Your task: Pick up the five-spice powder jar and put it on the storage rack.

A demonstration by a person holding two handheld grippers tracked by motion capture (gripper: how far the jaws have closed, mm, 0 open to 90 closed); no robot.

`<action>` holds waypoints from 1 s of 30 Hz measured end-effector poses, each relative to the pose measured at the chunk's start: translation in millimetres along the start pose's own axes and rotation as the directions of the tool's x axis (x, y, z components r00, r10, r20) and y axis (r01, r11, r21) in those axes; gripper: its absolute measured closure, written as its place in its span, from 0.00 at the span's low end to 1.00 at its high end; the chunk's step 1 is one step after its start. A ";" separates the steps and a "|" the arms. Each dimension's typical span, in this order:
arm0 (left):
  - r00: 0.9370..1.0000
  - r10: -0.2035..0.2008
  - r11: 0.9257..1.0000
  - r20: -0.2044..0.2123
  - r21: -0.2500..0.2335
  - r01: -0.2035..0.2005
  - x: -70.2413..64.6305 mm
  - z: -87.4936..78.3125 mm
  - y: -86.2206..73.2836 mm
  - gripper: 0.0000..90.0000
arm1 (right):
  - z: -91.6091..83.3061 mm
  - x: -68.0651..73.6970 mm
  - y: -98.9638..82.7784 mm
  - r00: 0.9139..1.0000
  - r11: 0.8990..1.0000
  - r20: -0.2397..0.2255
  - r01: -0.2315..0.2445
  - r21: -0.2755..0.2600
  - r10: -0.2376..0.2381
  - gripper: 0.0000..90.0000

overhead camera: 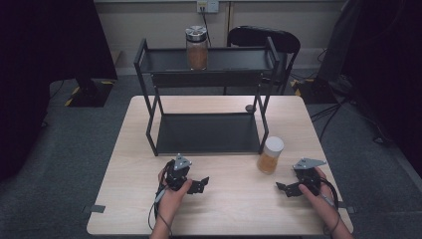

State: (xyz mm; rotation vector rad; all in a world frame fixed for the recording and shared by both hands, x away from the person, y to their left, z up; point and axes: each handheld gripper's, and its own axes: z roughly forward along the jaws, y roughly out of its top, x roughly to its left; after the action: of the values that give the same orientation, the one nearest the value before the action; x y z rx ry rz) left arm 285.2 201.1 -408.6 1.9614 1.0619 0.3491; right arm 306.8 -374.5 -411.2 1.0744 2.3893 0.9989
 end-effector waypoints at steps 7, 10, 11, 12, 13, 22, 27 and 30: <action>1.000 0.009 0.999 -0.007 0.034 -0.008 0.1 -0.4 -7.6 0.02 | 0.0 0.0 0.0 1.000 1.000 0.000 0.000 0.000 0.000 0.00; 1.000 0.018 0.999 -0.017 0.048 -0.017 -1.6 -1.7 -8.6 0.02 | 0.0 0.0 0.0 1.000 1.000 0.000 0.000 0.000 0.000 0.00; 1.000 0.022 0.998 -0.020 0.052 -0.021 -2.1 -1.6 -8.9 0.02 | 0.0 0.0 0.0 1.000 1.000 0.000 0.000 0.000 0.000 0.00; 1.000 0.025 0.998 -0.018 0.060 -0.024 -2.1 -1.4 -8.8 0.02 | 0.0 0.0 0.0 1.000 1.000 0.000 0.000 0.000 0.000 0.00; 0.999 0.028 0.998 -0.021 0.064 -0.026 -2.5 -1.0 -9.6 0.02 | 0.0 0.0 0.0 1.000 1.000 0.000 0.000 0.000 0.000 0.00; 0.994 0.096 0.990 -0.048 0.105 -0.090 -10.8 3.8 -11.2 0.01 | 0.0 0.0 0.0 1.000 1.000 0.000 0.000 0.000 0.000 0.00; 0.991 0.123 0.986 -0.059 0.121 -0.115 -15.9 5.7 -9.4 0.00 | 0.0 0.0 0.0 1.000 1.000 0.000 0.000 0.000 0.000 0.00; 0.991 0.124 0.986 -0.059 0.120 -0.116 -15.8 5.6 -9.6 0.00 | 0.0 0.0 0.1 1.000 1.000 0.000 0.000 0.000 0.000 0.00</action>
State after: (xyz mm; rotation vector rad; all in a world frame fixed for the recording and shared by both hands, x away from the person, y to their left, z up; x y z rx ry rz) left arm 273.8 188.2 -417.3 2.1371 1.0287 0.4287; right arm 306.8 -374.4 -411.1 1.0742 2.3898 0.9983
